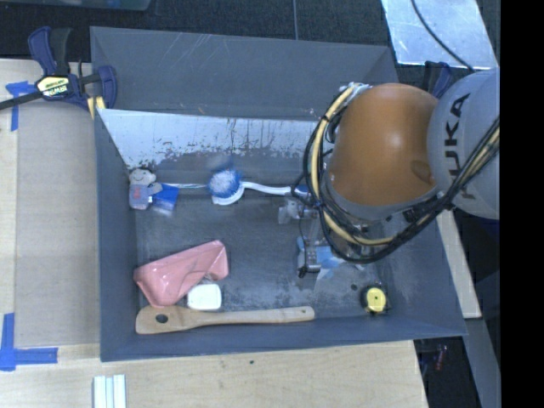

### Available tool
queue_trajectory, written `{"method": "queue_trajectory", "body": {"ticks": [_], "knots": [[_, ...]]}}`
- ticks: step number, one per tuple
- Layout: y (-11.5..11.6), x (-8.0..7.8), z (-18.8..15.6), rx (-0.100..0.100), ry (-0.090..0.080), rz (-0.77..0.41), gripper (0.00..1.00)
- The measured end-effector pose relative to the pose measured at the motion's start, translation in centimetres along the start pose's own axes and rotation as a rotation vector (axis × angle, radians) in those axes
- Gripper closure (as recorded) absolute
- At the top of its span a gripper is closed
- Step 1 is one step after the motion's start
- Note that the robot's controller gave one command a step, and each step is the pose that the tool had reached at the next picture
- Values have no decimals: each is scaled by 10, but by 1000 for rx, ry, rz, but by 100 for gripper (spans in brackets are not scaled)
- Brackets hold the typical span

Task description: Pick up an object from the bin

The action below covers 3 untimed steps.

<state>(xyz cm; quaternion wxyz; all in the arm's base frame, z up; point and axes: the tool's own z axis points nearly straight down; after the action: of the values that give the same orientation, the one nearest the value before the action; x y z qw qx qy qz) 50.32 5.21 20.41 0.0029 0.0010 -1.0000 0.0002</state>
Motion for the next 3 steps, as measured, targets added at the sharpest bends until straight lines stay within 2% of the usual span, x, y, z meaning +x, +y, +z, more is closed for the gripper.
{"method": "queue_trajectory", "body": {"ticks": [1, 2, 3], "knots": [[0, -2, -5, -1, -9, 3, 0], [-96, -53, 114, 1, -14, -76, 0], [-106, -74, 73, -2, -19, -107, 0]]}}
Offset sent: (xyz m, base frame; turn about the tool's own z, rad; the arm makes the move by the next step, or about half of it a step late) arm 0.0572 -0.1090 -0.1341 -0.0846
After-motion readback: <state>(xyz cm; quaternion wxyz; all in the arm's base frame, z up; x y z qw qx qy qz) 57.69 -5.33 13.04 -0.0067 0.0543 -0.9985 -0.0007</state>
